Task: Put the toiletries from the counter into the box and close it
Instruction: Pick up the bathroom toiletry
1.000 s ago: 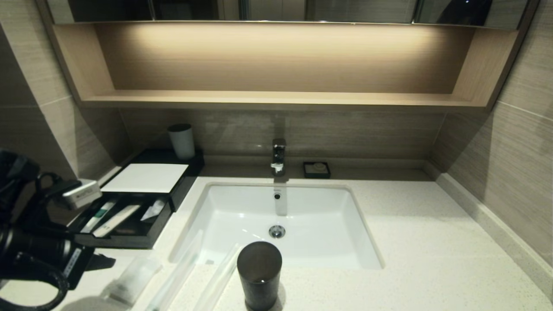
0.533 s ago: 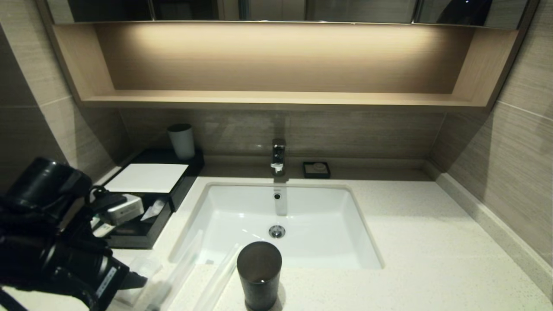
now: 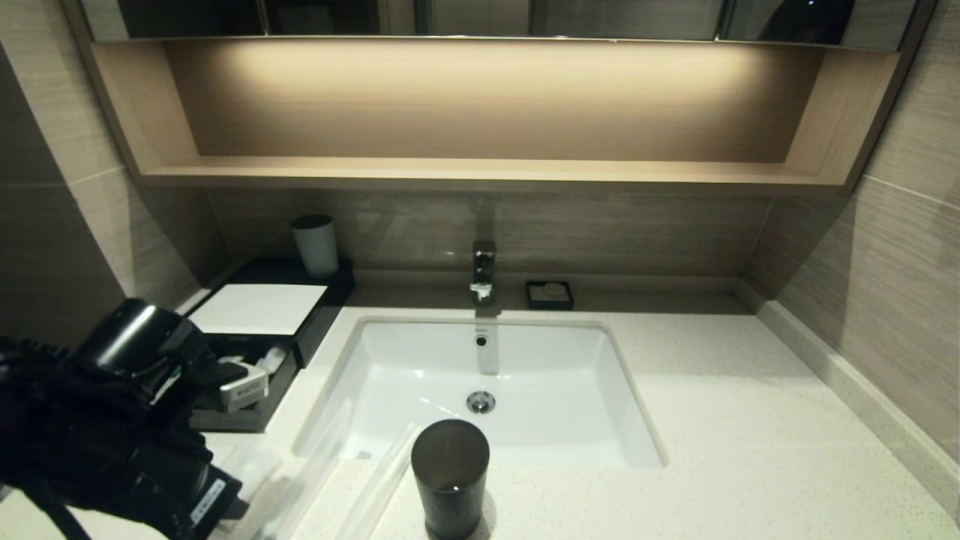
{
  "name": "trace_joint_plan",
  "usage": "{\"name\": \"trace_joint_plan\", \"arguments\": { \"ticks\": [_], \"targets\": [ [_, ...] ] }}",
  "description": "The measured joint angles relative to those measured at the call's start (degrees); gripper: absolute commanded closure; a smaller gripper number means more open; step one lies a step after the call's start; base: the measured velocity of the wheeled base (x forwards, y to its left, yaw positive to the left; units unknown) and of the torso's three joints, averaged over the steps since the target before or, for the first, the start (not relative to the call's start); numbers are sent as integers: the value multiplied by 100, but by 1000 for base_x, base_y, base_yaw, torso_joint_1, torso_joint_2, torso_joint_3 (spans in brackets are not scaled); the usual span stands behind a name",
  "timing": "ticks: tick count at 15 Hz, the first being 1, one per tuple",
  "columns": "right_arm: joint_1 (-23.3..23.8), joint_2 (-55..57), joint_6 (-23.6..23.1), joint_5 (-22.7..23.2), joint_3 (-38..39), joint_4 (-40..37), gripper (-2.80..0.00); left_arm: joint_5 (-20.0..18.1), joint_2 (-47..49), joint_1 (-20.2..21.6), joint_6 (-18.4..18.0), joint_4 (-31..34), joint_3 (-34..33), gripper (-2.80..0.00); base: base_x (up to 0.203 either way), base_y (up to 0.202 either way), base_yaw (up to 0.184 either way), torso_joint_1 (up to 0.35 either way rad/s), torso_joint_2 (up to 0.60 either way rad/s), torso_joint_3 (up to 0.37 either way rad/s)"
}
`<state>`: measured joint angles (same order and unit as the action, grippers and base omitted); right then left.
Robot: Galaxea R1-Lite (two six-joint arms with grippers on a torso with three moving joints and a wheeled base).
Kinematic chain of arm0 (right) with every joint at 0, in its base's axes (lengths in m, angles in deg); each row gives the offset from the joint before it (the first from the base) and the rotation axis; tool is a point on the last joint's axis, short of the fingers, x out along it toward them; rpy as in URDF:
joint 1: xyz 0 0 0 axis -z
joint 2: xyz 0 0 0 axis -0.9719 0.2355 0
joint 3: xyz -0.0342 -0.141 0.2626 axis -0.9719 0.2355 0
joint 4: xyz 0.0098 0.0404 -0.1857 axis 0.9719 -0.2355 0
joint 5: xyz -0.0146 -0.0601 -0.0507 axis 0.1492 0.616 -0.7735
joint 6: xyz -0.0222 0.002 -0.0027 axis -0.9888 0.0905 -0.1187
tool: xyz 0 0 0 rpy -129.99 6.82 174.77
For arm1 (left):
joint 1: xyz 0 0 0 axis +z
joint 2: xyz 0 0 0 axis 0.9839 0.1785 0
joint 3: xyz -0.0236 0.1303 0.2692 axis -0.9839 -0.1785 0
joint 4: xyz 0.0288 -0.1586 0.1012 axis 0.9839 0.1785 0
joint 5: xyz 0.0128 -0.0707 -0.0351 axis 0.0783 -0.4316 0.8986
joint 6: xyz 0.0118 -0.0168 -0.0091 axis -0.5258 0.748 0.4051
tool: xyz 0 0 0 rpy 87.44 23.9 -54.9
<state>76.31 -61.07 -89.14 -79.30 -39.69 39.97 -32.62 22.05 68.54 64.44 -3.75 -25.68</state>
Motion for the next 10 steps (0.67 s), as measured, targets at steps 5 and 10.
{"name": "trace_joint_plan", "arguments": {
  "ticks": [5, 10],
  "targets": [
    [0, 0, -2, 2, 0, 1, 0, 180, 247, 0, -3, -12, -52, 0, 0, 0, 0, 0, 0, 0],
    [0, 0, -2, 0, 0, 1, 0, 193, 270, -39, 49, 49, -63, -280, 0, 0, 0, 0, 0, 0]
  ]
}}
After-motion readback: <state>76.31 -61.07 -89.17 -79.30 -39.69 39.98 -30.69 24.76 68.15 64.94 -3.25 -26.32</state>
